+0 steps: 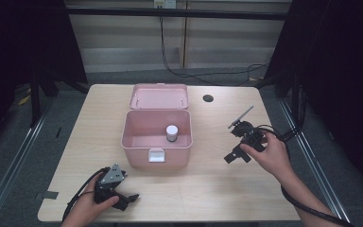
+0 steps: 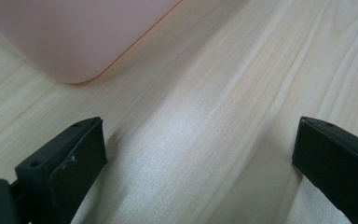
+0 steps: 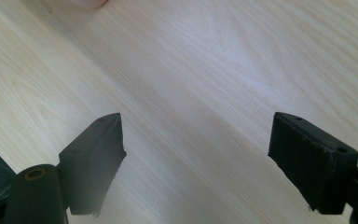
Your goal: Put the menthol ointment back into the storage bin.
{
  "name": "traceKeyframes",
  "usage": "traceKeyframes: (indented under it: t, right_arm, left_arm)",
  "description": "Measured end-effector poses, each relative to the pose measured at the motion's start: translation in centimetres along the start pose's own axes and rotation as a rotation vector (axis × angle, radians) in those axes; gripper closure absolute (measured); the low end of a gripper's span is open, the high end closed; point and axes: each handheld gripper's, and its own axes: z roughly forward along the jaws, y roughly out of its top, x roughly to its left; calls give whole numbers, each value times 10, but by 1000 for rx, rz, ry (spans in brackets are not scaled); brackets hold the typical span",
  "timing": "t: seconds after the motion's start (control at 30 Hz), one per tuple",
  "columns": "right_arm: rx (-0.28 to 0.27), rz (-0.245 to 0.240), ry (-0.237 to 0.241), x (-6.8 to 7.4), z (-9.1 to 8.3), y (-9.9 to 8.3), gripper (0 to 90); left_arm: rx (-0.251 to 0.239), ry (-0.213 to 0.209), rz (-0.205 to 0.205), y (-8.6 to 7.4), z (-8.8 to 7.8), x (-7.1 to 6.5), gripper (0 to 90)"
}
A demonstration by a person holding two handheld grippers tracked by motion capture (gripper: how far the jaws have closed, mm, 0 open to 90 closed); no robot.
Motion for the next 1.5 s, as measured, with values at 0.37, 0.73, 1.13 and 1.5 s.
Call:
traceKeyframes:
  t: [0.37, 0.73, 1.13, 1.5]
  right_arm:
    - [-32, 30, 28, -14, 12, -26, 182]
    - [-34, 28, -5, -17, 16, -47, 182]
    - [-46, 14, 1, -15, 34, -65, 184]
    - [-55, 20, 13, -21, 44, -79, 185]
  left_arm:
    - [0, 0, -1, 0, 0, 0, 22]
    - [0, 1, -1, 0, 0, 0, 22]
    - [0, 0, 0, 0, 0, 0, 21]
    - [0, 0, 0, 0, 0, 0, 22]
